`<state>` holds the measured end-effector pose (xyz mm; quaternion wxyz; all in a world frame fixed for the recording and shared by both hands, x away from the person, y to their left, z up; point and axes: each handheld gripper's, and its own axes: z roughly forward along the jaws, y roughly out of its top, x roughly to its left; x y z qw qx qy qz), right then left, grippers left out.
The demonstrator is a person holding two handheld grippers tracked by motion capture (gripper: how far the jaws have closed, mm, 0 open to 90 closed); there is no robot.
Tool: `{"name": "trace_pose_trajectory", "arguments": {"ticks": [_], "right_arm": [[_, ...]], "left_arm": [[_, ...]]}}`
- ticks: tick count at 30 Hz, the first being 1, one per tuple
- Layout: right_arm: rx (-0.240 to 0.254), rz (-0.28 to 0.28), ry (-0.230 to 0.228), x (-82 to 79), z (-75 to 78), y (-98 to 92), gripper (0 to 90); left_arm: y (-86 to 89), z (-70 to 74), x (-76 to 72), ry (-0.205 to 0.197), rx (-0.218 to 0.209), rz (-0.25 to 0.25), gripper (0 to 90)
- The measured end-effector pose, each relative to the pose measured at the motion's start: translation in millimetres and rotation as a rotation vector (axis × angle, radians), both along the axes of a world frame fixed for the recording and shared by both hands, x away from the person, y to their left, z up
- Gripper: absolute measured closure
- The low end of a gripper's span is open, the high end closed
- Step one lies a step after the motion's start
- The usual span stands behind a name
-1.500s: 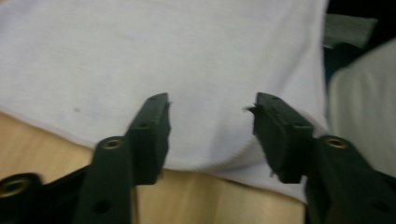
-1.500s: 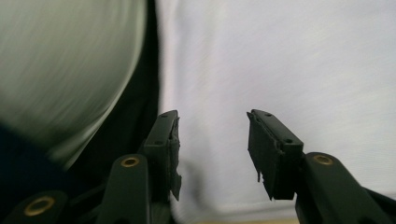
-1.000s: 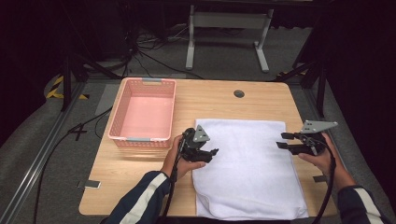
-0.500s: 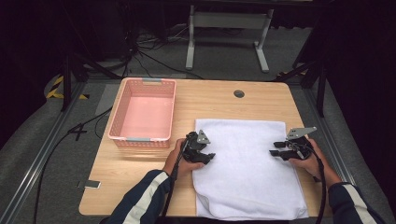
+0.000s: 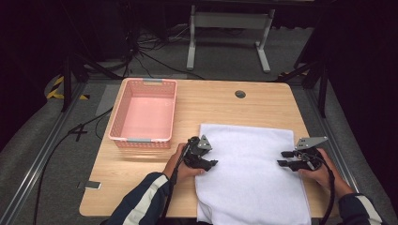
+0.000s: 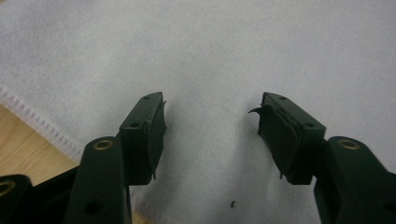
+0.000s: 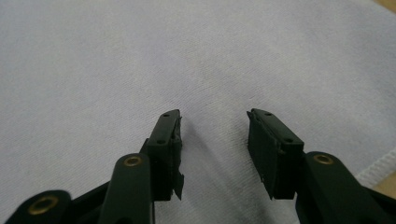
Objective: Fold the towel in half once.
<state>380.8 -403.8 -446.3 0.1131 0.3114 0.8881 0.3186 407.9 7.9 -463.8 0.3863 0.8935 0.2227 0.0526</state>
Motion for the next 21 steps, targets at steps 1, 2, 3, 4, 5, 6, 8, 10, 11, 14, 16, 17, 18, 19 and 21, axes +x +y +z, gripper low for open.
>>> {"name": "trace_pose_trajectory", "arguments": {"ticks": [1,2,3,4,5,6,8,10,11,14,16,17,18,19,21], "right_arm": [[-0.013,0.004,-0.006,-0.8,1.0,-0.5,49.4],[-0.025,0.0,-0.01,-0.7,2.2,-0.7,48.0],[-0.035,-0.009,-0.024,0.3,4.3,-1.3,47.6],[-0.02,-0.027,-0.038,1.9,7.0,-2.9,47.7],[0.013,-0.051,-0.059,4.8,10.5,-5.2,48.3],[0.02,-0.065,-0.074,6.9,12.8,-6.3,49.0],[0.023,-0.113,-0.109,15.5,18.1,-8.6,49.3],[0.036,-0.148,-0.139,25.7,22.5,-11.3,49.4],[0.039,-0.174,-0.148,32.9,23.1,-13.1,49.1],[0.028,-0.212,-0.15,48.2,21.5,-16.1,46.2],[0.01,-0.239,-0.151,56.5,19.7,-16.3,45.0],[0.003,-0.251,-0.165,60.8,18.3,-16.9,44.8],[0.0,-0.258,-0.161,64.7,17.1,-17.9,44.3],[0.007,-0.269,-0.142,68.0,16.0,-18.7,42.9],[0.009,-0.297,-0.143,75.6,13.0,-21.9,42.3]], "left_arm": [[0.3,1.2,0.6,-0.008,0.006,0.009,33.5],[0.5,2.8,2.0,-0.033,0.014,0.029,31.9],[0.8,4.3,4.6,-0.054,0.02,0.053,31.2],[1.6,6.7,9.3,-0.057,0.005,0.078,29.6],[1.8,7.9,11.7,-0.058,-0.013,0.092,26.5],[1.1,10.3,14.7,-0.069,-0.013,0.113,26.1],[-0.8,14.6,20.6,-0.086,-0.027,0.135,23.7],[-4.7,16.6,30.1,-0.1,0.009,0.152,24.0],[-6.9,16.2,34.5,-0.105,0.017,0.181,22.9],[-10.5,13.8,48.9,-0.103,0.031,0.224,22.3],[-11.7,11.2,59.4,-0.107,0.034,0.266,23.3],[-13.2,9.8,64.0,-0.102,0.035,0.285,22.4],[-13.5,9.7,67.6,-0.097,0.039,0.293,21.8],[-14.3,8.6,71.9,-0.105,0.029,0.318,21.5],[-16.1,6.9,79.9,-0.096,0.045,0.333,21.1]]}}
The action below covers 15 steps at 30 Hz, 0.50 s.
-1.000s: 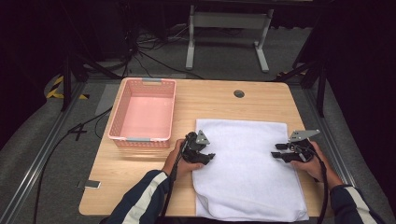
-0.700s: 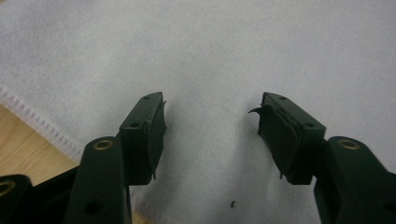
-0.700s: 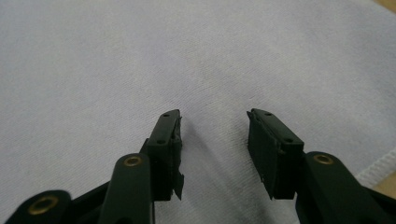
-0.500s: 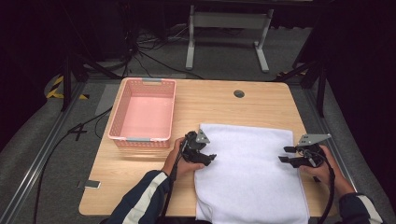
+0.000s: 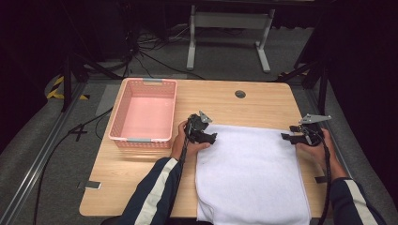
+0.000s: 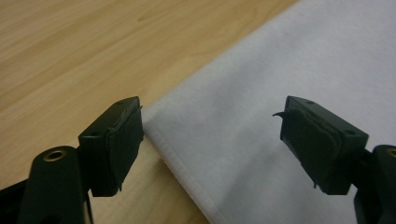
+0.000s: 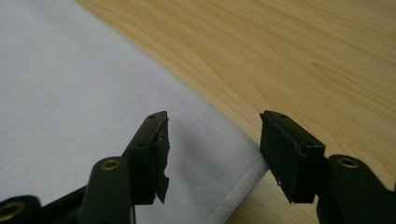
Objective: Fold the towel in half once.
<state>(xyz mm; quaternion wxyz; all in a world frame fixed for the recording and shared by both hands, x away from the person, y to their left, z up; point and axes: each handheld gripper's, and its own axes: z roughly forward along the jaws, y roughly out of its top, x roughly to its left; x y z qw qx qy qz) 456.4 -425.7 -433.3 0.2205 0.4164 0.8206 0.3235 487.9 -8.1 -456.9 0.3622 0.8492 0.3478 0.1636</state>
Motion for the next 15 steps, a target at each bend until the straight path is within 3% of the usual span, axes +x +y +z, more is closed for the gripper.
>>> {"name": "trace_pose_trajectory", "arguments": {"ticks": [1,3,6,9,10,11,14,15], "right_arm": [[0.006,-0.019,0.008,3.7,-1.7,-1.5,41.1],[0.004,-0.037,0.024,10.7,-6.5,-3.9,37.6],[0.005,-0.061,0.061,17.6,-14.5,-7.2,33.5],[0.048,-0.076,0.081,19.0,-18.9,-11.2,32.1],[0.066,-0.074,0.079,18.7,-19.9,-12.4,32.2],[0.067,-0.07,0.074,17.1,-20.4,-12.4,36.9],[0.072,-0.013,0.078,13.9,-18.9,-9.4,57.9],[0.075,0.0,0.083,13.3,-18.2,-7.9,65.4]], "left_arm": [[-1.6,-2.0,4.9,0.023,-0.001,0.011,19.8],[-4.2,-7.7,12.3,0.024,0.028,0.031,19.1],[-1.6,-10.8,18.4,0.062,-0.007,0.045,15.4],[2.0,-13.8,19.9,0.078,-0.039,0.043,14.0],[1.5,-14.5,20.0,0.064,-0.043,0.039,14.0],[1.8,-12.9,19.1,0.068,-0.036,0.014,16.3],[2.5,-9.8,17.9,0.072,-0.049,-0.051,35.6],[4.1,-8.8,18.3,0.084,-0.062,-0.08,47.3]]}}
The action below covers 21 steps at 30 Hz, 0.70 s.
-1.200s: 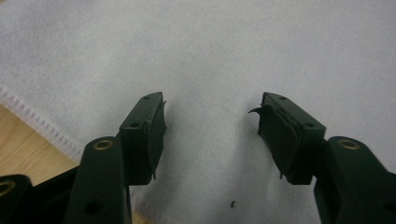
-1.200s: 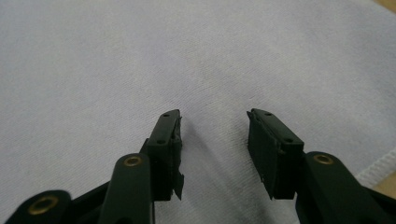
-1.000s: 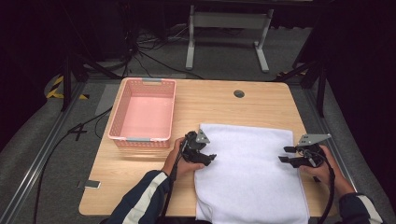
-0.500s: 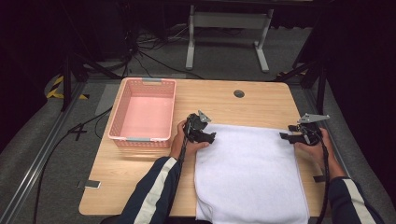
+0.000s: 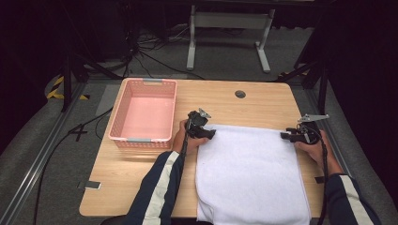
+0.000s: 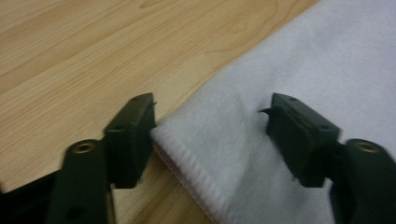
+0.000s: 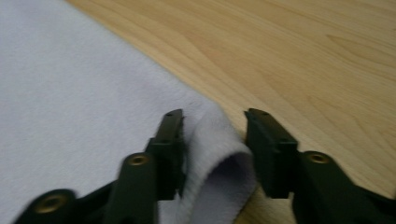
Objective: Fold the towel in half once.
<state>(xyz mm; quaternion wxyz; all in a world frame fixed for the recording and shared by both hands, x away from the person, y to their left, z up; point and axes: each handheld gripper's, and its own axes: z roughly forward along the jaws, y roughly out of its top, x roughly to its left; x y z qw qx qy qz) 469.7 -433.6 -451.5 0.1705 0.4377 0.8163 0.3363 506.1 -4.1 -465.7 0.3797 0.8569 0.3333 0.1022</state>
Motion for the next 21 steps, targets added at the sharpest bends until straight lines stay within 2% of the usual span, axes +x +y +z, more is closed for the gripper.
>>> {"name": "trace_pose_trajectory", "arguments": {"ticks": [1,2,3,4,6,8,9,12,15,17,19,21], "right_arm": [[0.007,0.012,0.012,-0.8,0.7,1.6,71.6],[0.009,0.019,0.019,-1.3,1.1,2.8,75.8],[0.009,0.019,0.019,-1.3,1.1,2.8,75.8],[0.008,0.028,0.021,-1.6,1.2,3.7,79.4],[0.006,0.03,0.024,-1.9,1.9,4.6,81.3],[0.002,0.03,0.022,-2.2,2.0,4.9,81.9],[0.008,0.03,0.021,-2.5,2.6,4.4,82.4],[0.013,0.047,0.004,-5.1,6.3,3.8,83.0],[0.068,0.097,-0.037,-16.5,22.2,4.1,83.1],[0.078,0.146,-0.069,-27.9,33.7,6.5,83.0],[0.095,0.186,-0.092,-39.5,43.1,8.0,83.0],[0.1,0.241,-0.112,-55.6,52.4,11.1,82.9]], "left_arm": [[0.8,0.7,-0.6,0.026,-0.01,0.006,59.3],[0.8,0.7,-0.6,0.026,-0.01,0.006,66.9],[2.4,-0.3,0.6,0.04,-0.041,0.0,66.9],[3.7,-0.9,1.6,0.041,-0.052,-0.006,72.8],[3.6,0.2,0.5,0.043,-0.047,-0.002,75.5],[2.6,3.4,-1.4,0.009,-0.064,0.002,76.4],[3.2,6.7,-3.1,0.008,-0.086,0.007,76.3],[3.2,17.9,-11.7,-0.032,-0.133,-0.01,75.1],[4.6,37.2,-34.2,-0.089,-0.138,-0.07,77.3],[7.0,47.0,-50.3,-0.111,-0.131,-0.117,77.8],[11.6,54.3,-67.2,-0.124,-0.152,-0.142,77.9],[16.8,60.6,-84.6,-0.145,-0.147,-0.181,78.2]]}}
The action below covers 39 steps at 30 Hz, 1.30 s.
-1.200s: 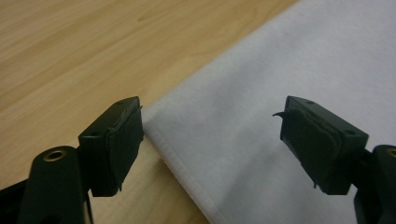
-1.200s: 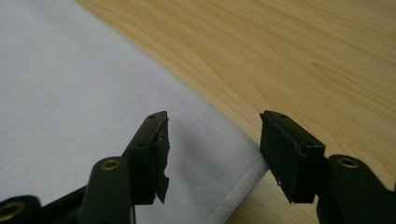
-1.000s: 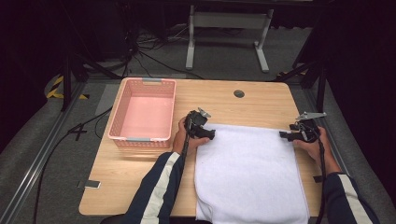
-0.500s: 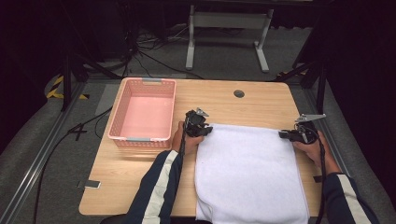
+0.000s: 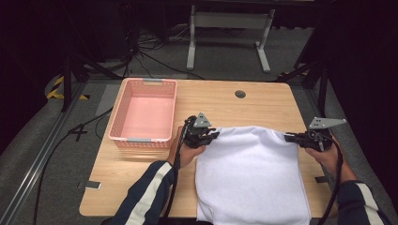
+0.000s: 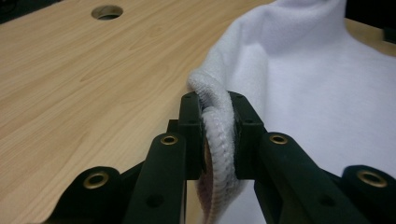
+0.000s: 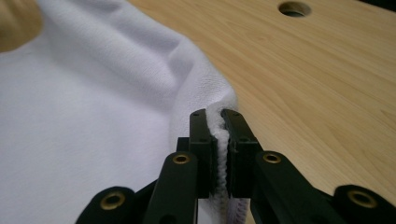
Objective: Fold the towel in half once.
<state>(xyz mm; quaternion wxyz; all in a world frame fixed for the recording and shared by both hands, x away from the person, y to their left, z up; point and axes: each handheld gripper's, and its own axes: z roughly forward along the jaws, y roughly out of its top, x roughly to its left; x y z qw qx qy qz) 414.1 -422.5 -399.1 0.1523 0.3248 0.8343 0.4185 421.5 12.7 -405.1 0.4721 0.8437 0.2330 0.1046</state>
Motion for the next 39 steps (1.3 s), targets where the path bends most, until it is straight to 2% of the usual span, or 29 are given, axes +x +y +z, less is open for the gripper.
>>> {"name": "trace_pose_trajectory", "arguments": {"ticks": [2,4,6,9,10,11,12,13,14,15,16,17,19,22,23,25,26,30,31,32,34,37,39], "right_arm": [[-0.005,0.072,-0.03,-22.8,8.3,5.4,82.8],[-0.009,0.124,-0.039,-37.5,10.9,8.6,82.7],[-0.037,0.181,-0.042,-56.5,11.3,12.9,82.7],[-0.054,0.257,-0.018,-81.8,4.3,14.7,82.5],[-0.064,0.265,-0.008,-86.7,1.3,15.0,82.5],[-0.064,0.265,-0.008,-86.7,1.3,15.0,82.5],[-0.095,0.31,0.041,-100.9,-11.2,13.8,82.5],[-0.12,0.324,0.051,-104.7,-15.7,13.3,82.4],[-0.131,0.33,0.071,-108.0,-20.0,13.0,82.4],[-0.131,0.33,0.071,-108.0,-20.0,13.0,82.4],[-0.171,0.338,0.098,-114.3,-27.8,14.7,82.2],[-0.171,0.338,0.098,-114.3,-27.8,14.7,82.2],[-0.247,0.34,0.127,-119.1,-38.5,21.8,81.8],[-0.232,0.323,0.144,-115.5,-41.3,21.4,81.9],[-0.218,0.283,0.148,-109.5,-42.6,18.7,81.8],[-0.208,0.265,0.148,-106.4,-43.5,17.6,81.9],[-0.203,0.229,0.138,-100.7,-44.3,17.0,81.9],[-0.212,0.175,0.107,-87.7,-45.0,19.2,82.1],[-0.212,0.175,0.107,-87.7,-45.0,19.2,82.1],[-0.213,0.141,0.096,-77.7,-45.4,19.7,82.2],[-0.219,0.129,0.083,-73.8,-45.8,19.5,82.2],[-0.209,0.084,0.074,-54.0,-46.6,15.9,82.3],[-0.207,0.06,0.063,-42.1,-47.2,14.9,82.3]], "left_arm": [[4.0,2.2,-18.4,-0.002,0.005,-0.041,78.6],[8.8,-0.5,-34.9,-0.003,0.019,-0.093,78.6],[13.3,-6.2,-49.0,0.005,0.038,-0.133,78.6],[17.8,-16.0,-65.0,0.006,0.113,-0.176,78.4],[18.9,-22.8,-72.3,0.01,0.157,-0.187,78.5],[18.9,-22.8,-72.3,0.01,0.157,-0.187,78.5],[20.2,-28.2,-77.0,0.02,0.186,-0.205,78.6],[19.6,-37.7,-83.1,0.041,0.221,-0.217,78.6],[18.8,-41.2,-85.4,0.054,0.224,-0.219,78.7],[18.8,-41.2,-85.4,0.054,0.224,-0.219,78.6],[18.1,-44.9,-87.4,0.069,0.244,-0.22,78.5],[17.0,-47.3,-87.8,0.063,0.268,-0.219,78.5],[15.6,-48.3,-83.3,0.056,0.285,-0.194,78.6],[14.1,-49.6,-79.4,0.049,0.29,-0.187,78.7],[13.7,-49.9,-77.0,0.046,0.291,-0.186,78.7],[12.9,-49.7,-70.6,0.035,0.296,-0.177,78.7],[12.5,-49.9,-66.7,0.03,0.297,-0.165,78.6],[5.0,-50.8,-40.8,-0.022,0.316,-0.097,78.8],[5.0,-50.8,-40.8,-0.022,0.316,-0.097,78.9],[2.9,-51.3,-35.8,-0.035,0.316,-0.091,78.9],[-1.1,-51.6,-25.9,-0.045,0.32,-0.075,79.0],[-7.2,-51.2,-8.2,-0.062,0.334,-0.043,79.0],[-8.6,-51.0,-3.9,-0.062,0.335,-0.033,79.0]]}}
